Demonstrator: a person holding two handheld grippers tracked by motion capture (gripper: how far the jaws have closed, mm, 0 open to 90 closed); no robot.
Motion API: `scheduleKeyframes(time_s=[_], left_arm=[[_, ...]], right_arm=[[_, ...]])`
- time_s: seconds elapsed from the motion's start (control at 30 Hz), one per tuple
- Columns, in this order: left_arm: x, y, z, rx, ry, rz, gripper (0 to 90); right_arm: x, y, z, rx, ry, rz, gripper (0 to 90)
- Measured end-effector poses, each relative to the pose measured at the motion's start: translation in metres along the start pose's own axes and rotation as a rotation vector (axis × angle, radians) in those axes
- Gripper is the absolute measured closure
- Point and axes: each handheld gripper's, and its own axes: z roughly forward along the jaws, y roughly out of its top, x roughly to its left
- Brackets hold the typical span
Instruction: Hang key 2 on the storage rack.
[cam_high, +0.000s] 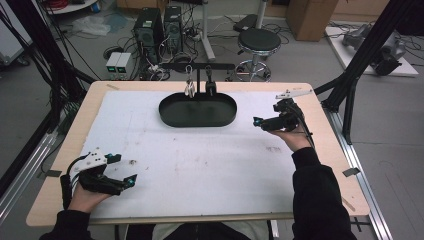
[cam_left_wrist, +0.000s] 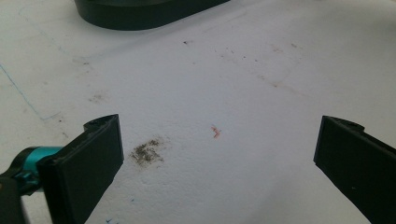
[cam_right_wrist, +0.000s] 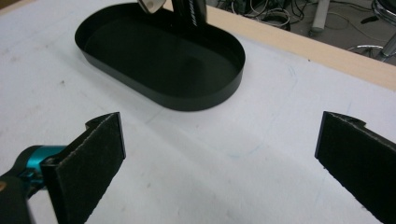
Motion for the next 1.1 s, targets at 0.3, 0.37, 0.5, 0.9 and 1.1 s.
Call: scheduleKeyframes(time_s=[0.3,0.37,0.5,0.9,1.1], left_arm=[[-0.001,0.000,0.001,0.012,0.007,0.009,1.9],[-0.001,0.000,0.000,0.013,0.007,0.010,1.9],[0.000,0.000,0.000,0.013,0.009,0.008,1.9],[-0.002,0.000,0.001,0.022,0.009,0.012,1.9],[-0.002,0.000,-0.001,0.019,0.008,0.011,1.9]], right_arm=[[0.001,-0.027,-0.014,-0.008,0.004,-0.007,0.9],[0.001,-0.033,-0.016,-0.007,0.008,-0.005,0.9],[0.004,-0.045,-0.018,-0.019,-0.004,-0.003,0.9],[0.009,-0.080,-0.024,-0.054,0.024,-0.015,0.9],[0.009,-0.093,-0.028,-0.048,0.031,-0.027,0.9]])
